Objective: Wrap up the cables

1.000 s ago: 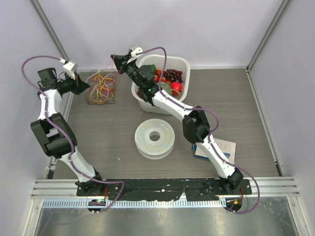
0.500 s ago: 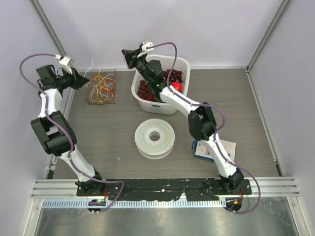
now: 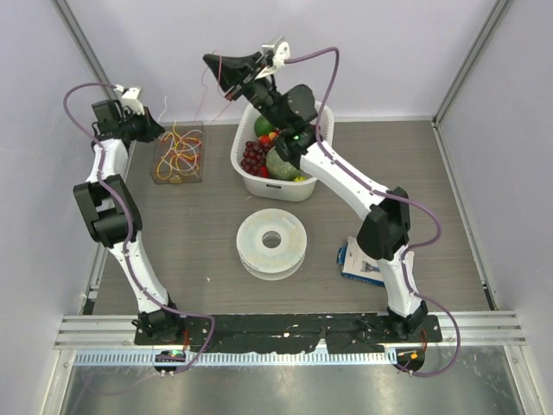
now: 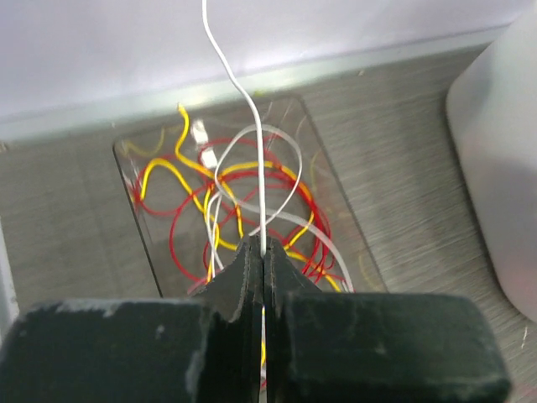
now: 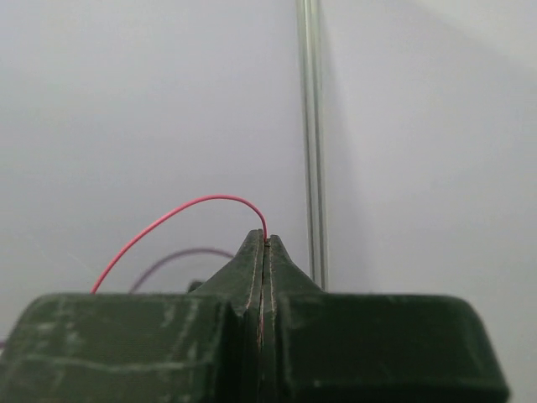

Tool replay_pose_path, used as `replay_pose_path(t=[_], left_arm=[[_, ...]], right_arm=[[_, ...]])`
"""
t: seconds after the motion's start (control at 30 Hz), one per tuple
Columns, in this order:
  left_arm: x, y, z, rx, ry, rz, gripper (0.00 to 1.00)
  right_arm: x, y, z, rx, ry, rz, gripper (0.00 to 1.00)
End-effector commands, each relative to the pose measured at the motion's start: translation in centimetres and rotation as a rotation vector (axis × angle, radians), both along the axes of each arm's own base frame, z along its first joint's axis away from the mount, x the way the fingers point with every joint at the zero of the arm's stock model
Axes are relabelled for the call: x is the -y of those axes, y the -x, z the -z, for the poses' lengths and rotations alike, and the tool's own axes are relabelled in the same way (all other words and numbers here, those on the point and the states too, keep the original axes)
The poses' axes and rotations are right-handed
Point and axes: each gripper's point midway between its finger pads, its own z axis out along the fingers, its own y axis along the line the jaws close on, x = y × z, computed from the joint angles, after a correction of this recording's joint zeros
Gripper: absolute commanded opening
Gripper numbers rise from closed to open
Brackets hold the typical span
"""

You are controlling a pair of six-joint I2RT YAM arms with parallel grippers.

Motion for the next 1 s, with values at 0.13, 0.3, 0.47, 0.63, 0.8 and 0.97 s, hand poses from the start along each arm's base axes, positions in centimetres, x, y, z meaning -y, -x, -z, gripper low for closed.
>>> replay_pose_path(t=[0.13,0.3,0.47,0.63,0.8,0.97], left_arm=[[0.8,-1.1,4.6,-0.151,-0.12,-0.016,0.08],[0.6,-1.2,5.5,-0.217,-0.119,-0.014,0.38],[2.1,1.3,2.4,-0.192,-0.062,0.086,0.61],[1.5,3.4,-4.1,-0.015,0.029,0.096,0.8],[2.6,6.1,-7.2,0.051,-0.021,0.173,0.87],[4.5,8.6,-10.1,0.139,0.002,0.215,0.88]], right_arm=[[4.0,7.0,-10.0,0.205,-0.118,-0.047,0.01],[4.0,7.4,-10.3,0.218,-0.109,-0.04,0.01],[4.0,7.2,-10.0,0.221,-0.103,-0.032,0.01],[4.2,7.4,-10.3,0.223,-0.113,-0.03,0.01],[4.6,8.2,-11.2,0.234,-0.124,-0.049,0.01],[5.3,9.5,-12.4,0.238,-0.136,-0.077,0.01]])
